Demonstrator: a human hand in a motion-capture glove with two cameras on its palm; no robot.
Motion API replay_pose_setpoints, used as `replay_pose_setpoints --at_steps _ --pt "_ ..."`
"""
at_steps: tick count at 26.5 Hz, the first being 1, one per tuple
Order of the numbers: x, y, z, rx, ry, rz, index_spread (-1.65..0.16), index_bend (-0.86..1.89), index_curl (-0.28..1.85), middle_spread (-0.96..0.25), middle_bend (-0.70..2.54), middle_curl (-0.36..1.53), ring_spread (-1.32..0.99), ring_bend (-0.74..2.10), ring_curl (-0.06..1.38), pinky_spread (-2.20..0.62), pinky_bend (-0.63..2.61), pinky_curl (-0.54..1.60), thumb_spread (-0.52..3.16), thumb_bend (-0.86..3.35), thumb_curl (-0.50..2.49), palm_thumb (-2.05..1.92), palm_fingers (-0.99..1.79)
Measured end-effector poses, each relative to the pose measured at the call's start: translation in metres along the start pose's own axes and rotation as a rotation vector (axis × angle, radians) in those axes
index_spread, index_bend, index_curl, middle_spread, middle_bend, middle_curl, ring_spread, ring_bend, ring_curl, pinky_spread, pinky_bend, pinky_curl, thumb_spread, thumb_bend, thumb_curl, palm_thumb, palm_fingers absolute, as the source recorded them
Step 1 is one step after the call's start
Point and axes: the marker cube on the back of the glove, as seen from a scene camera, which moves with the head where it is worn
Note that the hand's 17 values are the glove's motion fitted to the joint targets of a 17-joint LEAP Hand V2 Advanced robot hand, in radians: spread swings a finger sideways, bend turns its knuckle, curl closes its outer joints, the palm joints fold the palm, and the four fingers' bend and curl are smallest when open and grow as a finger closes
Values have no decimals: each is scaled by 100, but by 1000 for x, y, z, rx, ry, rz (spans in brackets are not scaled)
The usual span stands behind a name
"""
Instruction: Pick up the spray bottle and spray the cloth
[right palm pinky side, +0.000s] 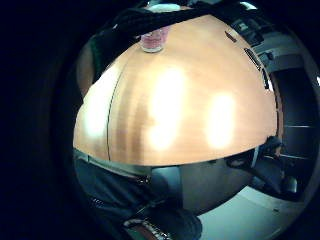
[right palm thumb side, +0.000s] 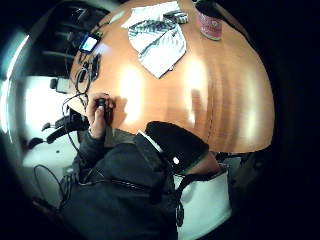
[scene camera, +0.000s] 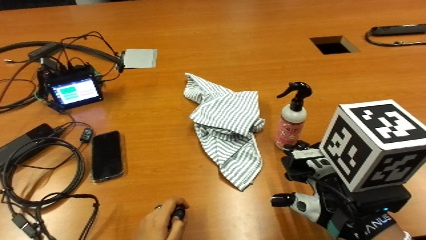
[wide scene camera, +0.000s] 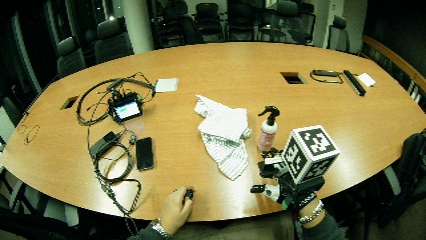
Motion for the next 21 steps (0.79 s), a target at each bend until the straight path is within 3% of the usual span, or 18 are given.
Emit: replay_pose_setpoints --at_steps 8,21 --pt "2 -2 8 -31 -26 8 -31 18 16 -3 23 14 -3 33 16 20 34 17 72 12 11 30 47" --pt "6 -5 16 -38 -62 31 -36 16 23 -2 21 22 -3 33 21 24 31 23 96 5 17 35 47"
